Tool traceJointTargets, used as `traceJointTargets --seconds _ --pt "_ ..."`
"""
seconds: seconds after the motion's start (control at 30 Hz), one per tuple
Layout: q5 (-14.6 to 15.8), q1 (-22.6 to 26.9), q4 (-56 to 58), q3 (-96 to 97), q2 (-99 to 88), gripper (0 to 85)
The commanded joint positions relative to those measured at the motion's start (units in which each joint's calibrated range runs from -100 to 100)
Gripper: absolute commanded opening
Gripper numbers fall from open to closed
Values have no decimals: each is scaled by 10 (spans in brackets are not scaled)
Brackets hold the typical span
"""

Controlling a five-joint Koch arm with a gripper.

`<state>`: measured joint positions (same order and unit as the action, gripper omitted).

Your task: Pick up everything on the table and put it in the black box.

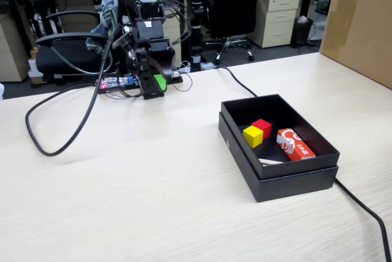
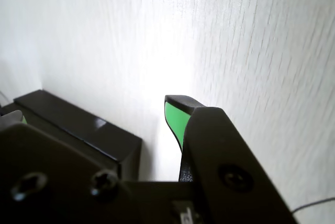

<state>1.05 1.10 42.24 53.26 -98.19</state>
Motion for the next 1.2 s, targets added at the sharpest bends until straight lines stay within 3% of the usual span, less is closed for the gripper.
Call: traceJointTargets --seconds 0.0,0.33,0.57,0.77,1.17 --pt "1 0 -107 27 -14 520" --pt "-5 -8 -315 256 -18 524" --pt "-30 -26 -512 421 -18 512" --pt "-30 -32 -455 446 -14 504" --pt "-30 -32 -454 445 -14 503"
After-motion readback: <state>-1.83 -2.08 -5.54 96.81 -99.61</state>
